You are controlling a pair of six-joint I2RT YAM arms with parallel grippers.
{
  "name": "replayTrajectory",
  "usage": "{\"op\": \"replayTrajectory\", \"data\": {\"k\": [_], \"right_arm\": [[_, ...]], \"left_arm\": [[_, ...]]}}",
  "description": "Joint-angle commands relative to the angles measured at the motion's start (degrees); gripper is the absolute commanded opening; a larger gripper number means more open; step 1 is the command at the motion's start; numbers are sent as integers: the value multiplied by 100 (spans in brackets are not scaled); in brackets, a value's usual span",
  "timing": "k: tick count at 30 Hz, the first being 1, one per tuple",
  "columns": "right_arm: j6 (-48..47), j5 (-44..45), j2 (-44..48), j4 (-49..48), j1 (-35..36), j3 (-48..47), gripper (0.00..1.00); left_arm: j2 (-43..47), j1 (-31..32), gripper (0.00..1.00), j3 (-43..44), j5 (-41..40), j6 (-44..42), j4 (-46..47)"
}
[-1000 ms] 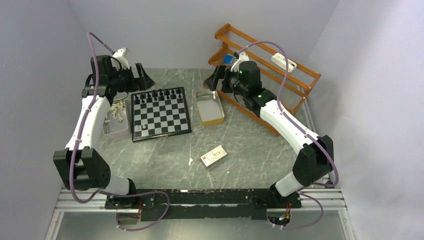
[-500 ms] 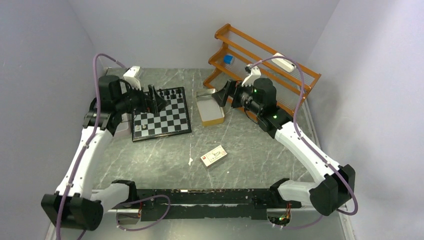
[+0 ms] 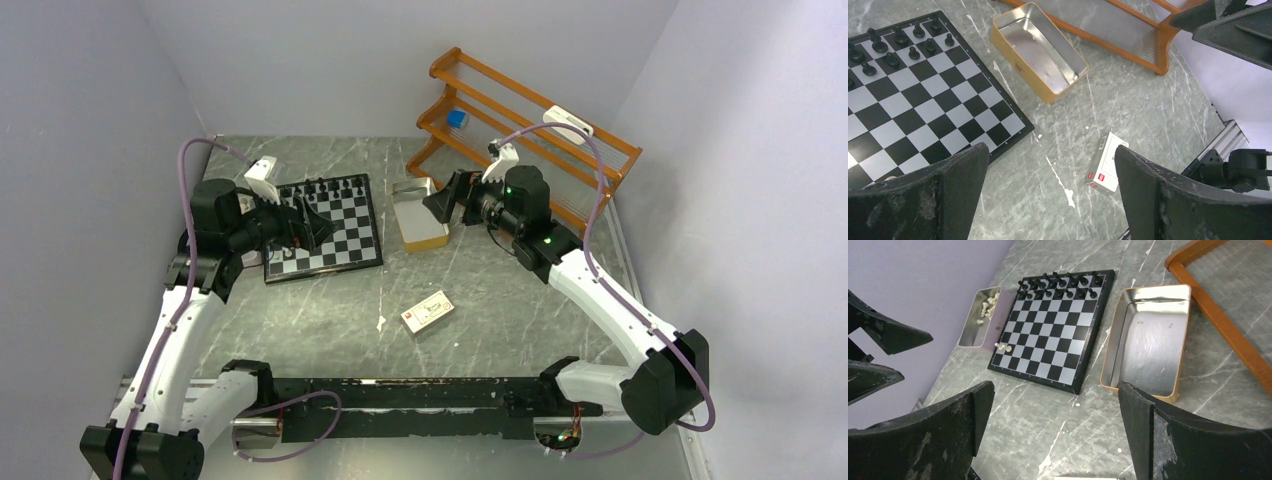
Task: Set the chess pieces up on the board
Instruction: Reset both arms
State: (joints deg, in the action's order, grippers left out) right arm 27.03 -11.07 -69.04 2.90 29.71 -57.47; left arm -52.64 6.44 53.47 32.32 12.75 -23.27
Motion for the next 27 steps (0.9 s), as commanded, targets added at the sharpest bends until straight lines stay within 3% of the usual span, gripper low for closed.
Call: {"op": "replayTrajectory", "data": {"k": [1,27], "right_arm": [[51,-38,57,-181,26,84,100],[31,348,250,-125,27,-65,100]], "left_arm": [[180,-16,100,-56,177,71,327],[357,-12,100,340,-272,63,281]]}}
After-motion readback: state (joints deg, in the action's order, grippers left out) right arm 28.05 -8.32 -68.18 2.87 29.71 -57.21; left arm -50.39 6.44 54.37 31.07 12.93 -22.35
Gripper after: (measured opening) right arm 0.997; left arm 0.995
